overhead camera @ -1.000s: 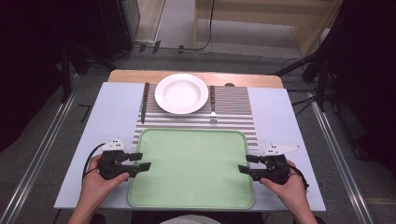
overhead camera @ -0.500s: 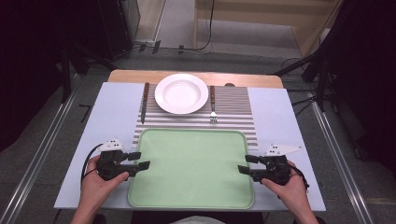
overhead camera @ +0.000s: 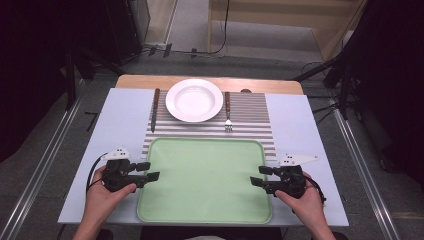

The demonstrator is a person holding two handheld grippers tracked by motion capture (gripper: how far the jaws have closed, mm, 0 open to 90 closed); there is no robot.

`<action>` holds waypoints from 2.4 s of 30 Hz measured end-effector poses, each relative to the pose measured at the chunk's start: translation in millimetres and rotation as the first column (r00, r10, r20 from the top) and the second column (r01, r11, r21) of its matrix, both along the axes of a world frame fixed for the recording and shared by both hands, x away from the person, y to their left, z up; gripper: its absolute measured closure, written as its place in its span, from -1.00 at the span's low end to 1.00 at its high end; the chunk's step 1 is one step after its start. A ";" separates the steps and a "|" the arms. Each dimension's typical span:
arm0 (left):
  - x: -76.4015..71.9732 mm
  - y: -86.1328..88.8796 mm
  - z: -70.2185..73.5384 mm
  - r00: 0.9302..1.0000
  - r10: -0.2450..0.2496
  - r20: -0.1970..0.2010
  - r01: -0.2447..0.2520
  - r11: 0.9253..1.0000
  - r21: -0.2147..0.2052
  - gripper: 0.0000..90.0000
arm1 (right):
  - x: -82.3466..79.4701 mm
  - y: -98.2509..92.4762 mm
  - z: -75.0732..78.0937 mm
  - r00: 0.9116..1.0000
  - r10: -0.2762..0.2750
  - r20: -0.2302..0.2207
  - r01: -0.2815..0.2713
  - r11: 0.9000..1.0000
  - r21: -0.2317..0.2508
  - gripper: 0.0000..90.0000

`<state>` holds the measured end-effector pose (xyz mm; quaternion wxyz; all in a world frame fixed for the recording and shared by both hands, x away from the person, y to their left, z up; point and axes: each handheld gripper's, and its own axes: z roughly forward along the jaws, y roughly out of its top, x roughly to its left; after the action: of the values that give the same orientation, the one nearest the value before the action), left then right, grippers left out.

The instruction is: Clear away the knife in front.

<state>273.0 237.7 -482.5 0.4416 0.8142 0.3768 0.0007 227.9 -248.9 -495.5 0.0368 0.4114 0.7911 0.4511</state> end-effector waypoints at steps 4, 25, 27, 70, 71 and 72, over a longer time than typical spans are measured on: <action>-0.4 0.6 -0.6 1.000 -0.005 0.005 0.005 1.000 -0.012 -0.14 | -0.7 2.9 -2.0 1.000 0.002 -0.017 -0.002 1.000 -0.003 -0.22; 8.0 -7.3 6.9 0.999 0.010 -0.042 -0.010 1.000 0.011 -0.25 | -2.6 -0.9 -3.1 1.000 0.013 -0.023 -0.013 1.000 0.003 -0.34; 11.1 -7.7 8.3 0.999 0.009 -0.050 -0.009 1.000 0.000 -0.25 | -2.3 -1.1 -3.1 1.000 0.010 -0.024 -0.010 1.000 0.006 -0.33; 101.3 -10.7 25.4 0.989 0.140 -0.053 -0.137 0.988 0.069 -0.24 | 1.3 3.2 -4.6 0.999 0.025 -0.043 -0.026 1.000 -0.015 -0.30; 103.4 -10.8 25.4 0.988 0.147 -0.044 -0.144 0.987 0.073 -0.19 | 1.3 3.2 -4.7 0.999 0.025 -0.044 -0.025 1.000 -0.015 -0.30; 105.7 -10.7 25.4 0.987 0.157 -0.035 -0.154 0.985 0.080 -0.15 | 1.3 2.9 -4.7 0.999 0.023 -0.045 -0.023 1.000 -0.015 -0.30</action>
<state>378.6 226.9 -457.1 0.4007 0.7987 0.4478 0.0330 229.3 -246.1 -500.3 0.0171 0.4120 0.8000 0.4359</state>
